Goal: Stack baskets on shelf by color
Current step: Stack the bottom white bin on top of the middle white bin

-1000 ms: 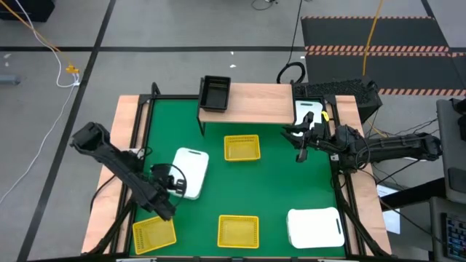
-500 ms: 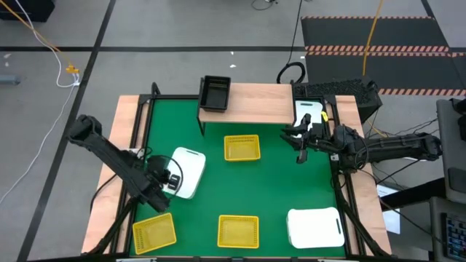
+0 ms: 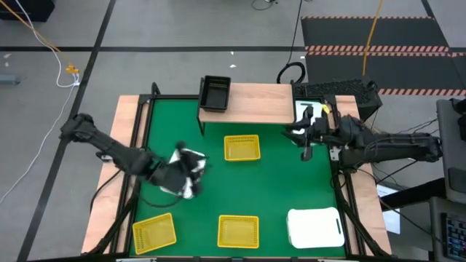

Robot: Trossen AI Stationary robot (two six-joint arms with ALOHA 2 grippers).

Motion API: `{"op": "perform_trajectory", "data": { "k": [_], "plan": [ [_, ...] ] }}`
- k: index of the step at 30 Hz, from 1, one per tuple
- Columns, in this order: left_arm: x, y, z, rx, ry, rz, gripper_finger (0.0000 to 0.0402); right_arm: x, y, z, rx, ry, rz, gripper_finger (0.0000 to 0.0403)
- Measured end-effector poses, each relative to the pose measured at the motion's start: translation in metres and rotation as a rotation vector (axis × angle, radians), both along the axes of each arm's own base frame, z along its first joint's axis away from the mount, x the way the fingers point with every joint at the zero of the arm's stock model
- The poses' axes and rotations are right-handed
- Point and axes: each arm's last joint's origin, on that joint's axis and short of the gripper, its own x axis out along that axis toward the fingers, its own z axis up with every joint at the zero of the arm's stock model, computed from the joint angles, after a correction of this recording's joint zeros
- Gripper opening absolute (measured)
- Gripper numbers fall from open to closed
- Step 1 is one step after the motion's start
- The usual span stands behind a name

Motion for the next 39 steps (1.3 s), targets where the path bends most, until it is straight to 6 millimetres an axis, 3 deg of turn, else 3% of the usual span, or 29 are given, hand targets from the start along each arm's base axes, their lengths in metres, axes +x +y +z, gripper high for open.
{"op": "perform_trajectory", "data": {
  "k": [5,10,16,23,27,33,39],
  "plan": [
    [0.058,0.015,-0.001,0.085,-0.162,-0.403,0.0115,-0.004,0.0,0.018,-0.005,0.061,0.0,0.01],
    [0.111,0.036,-0.032,0.095,-0.296,-0.683,0.0103,-0.005,0.0,0.015,0.003,0.103,-0.002,0.01],
    [0.174,0.047,-0.051,-0.008,-0.389,-0.7,0.0123,-0.005,0.0,0.011,0.006,0.143,-0.009,0.01],
    [0.242,0.028,-0.068,-0.2,-0.264,-0.717,0.018,-0.01,-0.001,0.014,-0.01,0.122,-0.039,0.01],
    [0.265,0.019,-0.068,-0.331,-0.203,-0.664,0.0196,-0.018,-0.005,0.017,-0.025,0.098,-0.14,0.01],
    [0.28,-0.008,-0.055,-0.352,-0.11,-0.672,0.0192,-0.024,-0.011,0.02,0.0,0.074,-0.262,0.01],
    [0.3,-0.028,-0.093,-0.385,-0.069,-0.636,0.0178,-0.015,-0.013,0.01,0.123,0.132,-0.264,0.01]
  ]
}}
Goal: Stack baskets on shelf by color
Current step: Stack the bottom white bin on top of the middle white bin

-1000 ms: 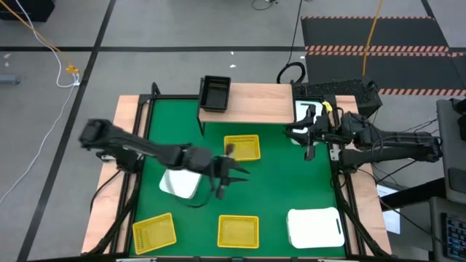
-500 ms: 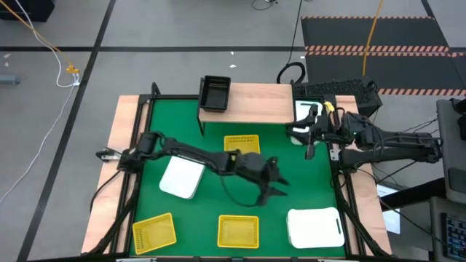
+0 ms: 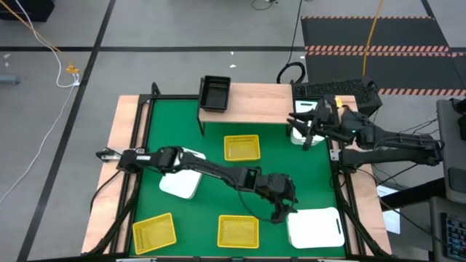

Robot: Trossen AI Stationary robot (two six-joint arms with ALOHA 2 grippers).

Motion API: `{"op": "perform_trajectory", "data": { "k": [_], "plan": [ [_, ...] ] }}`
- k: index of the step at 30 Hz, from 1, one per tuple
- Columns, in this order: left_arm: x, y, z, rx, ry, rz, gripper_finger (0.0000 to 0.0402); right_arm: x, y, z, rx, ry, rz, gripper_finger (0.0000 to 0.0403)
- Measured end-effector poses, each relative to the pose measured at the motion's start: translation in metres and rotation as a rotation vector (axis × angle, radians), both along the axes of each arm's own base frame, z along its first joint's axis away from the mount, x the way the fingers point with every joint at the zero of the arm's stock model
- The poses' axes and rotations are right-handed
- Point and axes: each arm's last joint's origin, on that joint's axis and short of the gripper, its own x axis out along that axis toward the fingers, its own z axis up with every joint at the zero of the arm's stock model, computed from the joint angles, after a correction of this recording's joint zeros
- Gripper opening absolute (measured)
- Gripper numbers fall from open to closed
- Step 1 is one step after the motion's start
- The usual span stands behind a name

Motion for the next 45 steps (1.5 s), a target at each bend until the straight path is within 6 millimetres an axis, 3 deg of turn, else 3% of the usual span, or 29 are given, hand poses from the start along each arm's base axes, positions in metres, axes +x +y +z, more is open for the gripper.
{"op": "perform_trajectory", "data": {
  "k": [6,13,28,33,41,45],
  "plan": [
    [0.016,-0.004,-0.034,-0.062,0.065,0.057,0.0175,0.002,0.0,-0.011,0.092,0.079,-0.009,0.01],
    [0.011,-0.01,-0.041,-0.018,0.143,0.178,0.0175,-0.001,0.0,-0.021,0.178,0.152,-0.021,0.01],
    [0.004,-0.019,-0.047,-0.071,0.26,0.181,0.0172,-0.001,0.001,-0.02,0.133,0.167,-0.012,0.01],
    [-0.001,-0.013,-0.058,-0.052,0.363,0.207,0.0134,-0.001,0.001,-0.02,0.106,0.178,-0.008,0.01],
    [0.0,-0.004,-0.059,-0.017,0.37,0.199,0.0021,-0.001,0.001,-0.02,0.087,0.186,-0.005,0.01],
    [0.0,-0.005,-0.056,0.051,0.339,0.152,0.0009,-0.001,0.001,-0.02,0.08,0.189,-0.005,0.01]
  ]
}}
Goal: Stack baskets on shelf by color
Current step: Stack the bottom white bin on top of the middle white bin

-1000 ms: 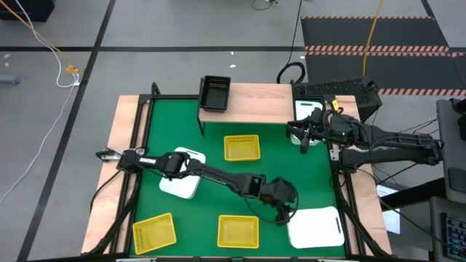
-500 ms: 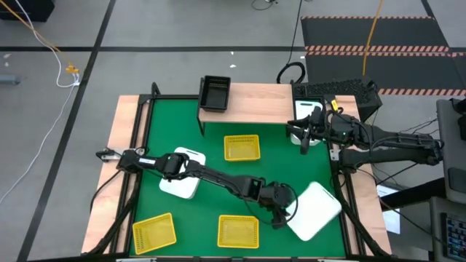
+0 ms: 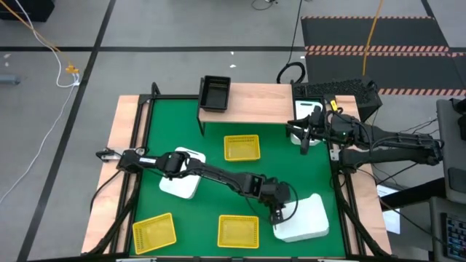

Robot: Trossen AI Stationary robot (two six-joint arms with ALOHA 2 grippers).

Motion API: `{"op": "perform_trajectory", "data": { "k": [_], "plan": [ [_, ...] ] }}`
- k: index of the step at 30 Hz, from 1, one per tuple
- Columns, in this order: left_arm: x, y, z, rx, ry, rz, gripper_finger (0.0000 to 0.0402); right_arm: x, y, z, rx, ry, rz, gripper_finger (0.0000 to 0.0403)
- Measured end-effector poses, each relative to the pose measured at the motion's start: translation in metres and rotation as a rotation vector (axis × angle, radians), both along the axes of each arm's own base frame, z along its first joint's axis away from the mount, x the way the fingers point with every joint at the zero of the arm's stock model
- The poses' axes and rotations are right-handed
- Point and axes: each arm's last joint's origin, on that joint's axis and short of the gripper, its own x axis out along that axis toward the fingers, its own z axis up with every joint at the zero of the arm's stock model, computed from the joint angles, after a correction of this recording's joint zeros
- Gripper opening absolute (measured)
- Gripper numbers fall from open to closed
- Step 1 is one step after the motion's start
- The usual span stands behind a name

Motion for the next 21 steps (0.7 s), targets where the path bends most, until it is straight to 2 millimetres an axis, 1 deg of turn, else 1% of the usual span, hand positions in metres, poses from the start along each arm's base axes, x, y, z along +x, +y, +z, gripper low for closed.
{"op": "perform_trajectory", "data": {
  "k": [3,6,8,11,12,14,16,19,21],
  "plan": [
    [-0.001,0.001,0.006,0.093,-0.038,-0.073,0.0005,0.0,0.0,0.0,-0.007,0.003,0.002,0.01],
    [-0.004,0.001,0.022,0.225,-0.084,-0.133,0.0006,0.0,0.0,0.0,-0.01,0.004,0.003,0.01],
    [-0.009,0.001,0.044,0.319,-0.132,-0.191,0.0004,0.0,0.0,0.0,-0.015,0.005,0.004,0.01],
    [-0.021,0.004,0.082,0.471,-0.181,-0.283,0.0004,-0.002,0.0,0.001,-0.021,0.003,0.005,0.01],
    [-0.028,0.004,0.096,0.533,-0.187,-0.316,0.0005,-0.003,0.0,0.001,-0.024,-0.001,0.006,0.01],
    [-0.042,0.005,0.117,0.666,-0.162,-0.403,0.0004,-0.005,0.001,0.003,-0.026,-0.012,0.006,0.01],
    [-0.063,0.006,0.141,0.808,-0.109,-0.494,0.0003,-0.008,0.001,0.004,-0.027,-0.021,0.006,0.01],
    [-0.105,0.014,0.182,0.97,-0.008,-0.643,0.0008,-0.012,0.001,0.005,-0.024,-0.024,0.005,0.01],
    [-0.135,0.022,0.206,1.017,0.069,-0.722,0.0012,-0.015,0.002,0.004,-0.022,-0.02,0.005,0.01]
  ]
}}
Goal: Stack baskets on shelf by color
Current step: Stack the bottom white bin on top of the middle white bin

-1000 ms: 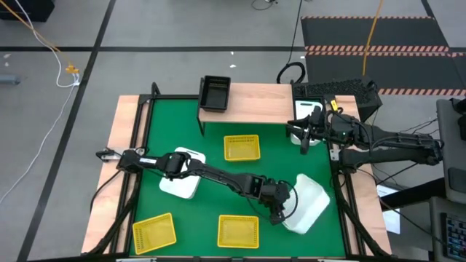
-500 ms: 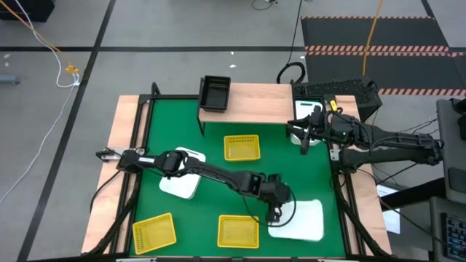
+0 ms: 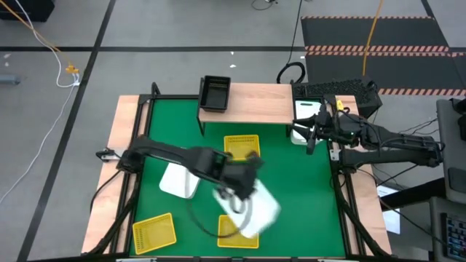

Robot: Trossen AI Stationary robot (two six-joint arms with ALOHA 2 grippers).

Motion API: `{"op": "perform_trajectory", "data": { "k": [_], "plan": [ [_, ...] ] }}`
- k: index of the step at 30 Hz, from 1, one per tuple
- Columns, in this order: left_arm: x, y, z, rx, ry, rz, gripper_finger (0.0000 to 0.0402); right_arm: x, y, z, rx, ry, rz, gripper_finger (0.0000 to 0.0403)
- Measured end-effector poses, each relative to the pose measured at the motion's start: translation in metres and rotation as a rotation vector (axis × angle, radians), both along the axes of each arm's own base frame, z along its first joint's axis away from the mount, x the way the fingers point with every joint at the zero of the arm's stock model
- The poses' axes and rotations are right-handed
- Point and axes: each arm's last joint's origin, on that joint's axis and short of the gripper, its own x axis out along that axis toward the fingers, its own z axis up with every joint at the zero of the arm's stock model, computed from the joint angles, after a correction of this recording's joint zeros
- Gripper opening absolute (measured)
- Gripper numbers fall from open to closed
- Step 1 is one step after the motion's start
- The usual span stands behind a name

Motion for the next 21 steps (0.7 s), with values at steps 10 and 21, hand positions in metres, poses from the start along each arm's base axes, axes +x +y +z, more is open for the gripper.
{"op": "perform_trajectory", "data": {
  "k": [10,21],
  "plan": [
    [-0.108,0.04,0.075,0.063,0.138,-0.056,0.001,-0.001,0.0,0.001,0.011,-0.01,-0.009,0.01],
    [-0.133,0.069,0.061,0.01,0.268,-0.281,0.0011,0.006,-0.004,-0.002,0.03,-0.006,-0.141,0.01]
  ]
}}
